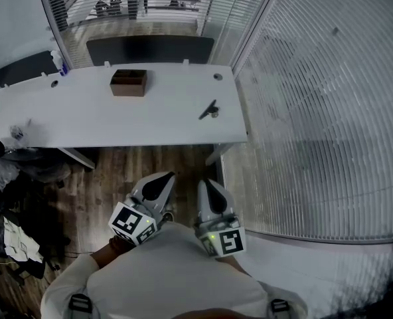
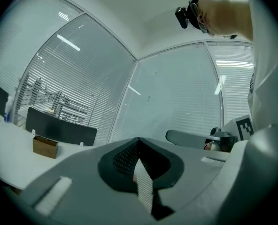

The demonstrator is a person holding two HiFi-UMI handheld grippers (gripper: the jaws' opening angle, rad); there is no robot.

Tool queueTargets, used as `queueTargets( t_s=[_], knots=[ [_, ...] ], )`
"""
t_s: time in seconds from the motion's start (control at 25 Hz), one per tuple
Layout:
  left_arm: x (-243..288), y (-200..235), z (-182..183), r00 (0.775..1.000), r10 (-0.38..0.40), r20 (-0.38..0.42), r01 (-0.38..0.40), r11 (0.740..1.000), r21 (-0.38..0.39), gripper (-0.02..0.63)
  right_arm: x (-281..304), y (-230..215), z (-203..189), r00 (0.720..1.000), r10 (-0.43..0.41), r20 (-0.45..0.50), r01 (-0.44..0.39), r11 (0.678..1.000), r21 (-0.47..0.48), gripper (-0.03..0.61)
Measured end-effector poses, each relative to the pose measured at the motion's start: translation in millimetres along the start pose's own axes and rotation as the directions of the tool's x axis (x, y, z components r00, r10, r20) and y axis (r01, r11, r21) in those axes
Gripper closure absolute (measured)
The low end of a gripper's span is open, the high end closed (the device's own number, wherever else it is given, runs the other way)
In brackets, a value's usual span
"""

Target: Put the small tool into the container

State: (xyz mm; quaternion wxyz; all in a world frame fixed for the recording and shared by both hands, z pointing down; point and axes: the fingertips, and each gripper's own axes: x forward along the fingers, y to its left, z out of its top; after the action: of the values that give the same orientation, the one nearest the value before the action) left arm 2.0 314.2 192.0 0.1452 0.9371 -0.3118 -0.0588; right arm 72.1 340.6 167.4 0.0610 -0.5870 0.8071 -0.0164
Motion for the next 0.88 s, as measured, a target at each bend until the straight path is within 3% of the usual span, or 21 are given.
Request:
queueTargets(
  t_s=[0.88],
  knots=[
    [32.7,64.2,11.3,0.999,0.030,0.010,-0.030,0.999,-0.043,0.611,72.3,-14.4,-19.1,0.999,0.000,-0.036,0.000,1.000,-0.008,0.578]
  ],
)
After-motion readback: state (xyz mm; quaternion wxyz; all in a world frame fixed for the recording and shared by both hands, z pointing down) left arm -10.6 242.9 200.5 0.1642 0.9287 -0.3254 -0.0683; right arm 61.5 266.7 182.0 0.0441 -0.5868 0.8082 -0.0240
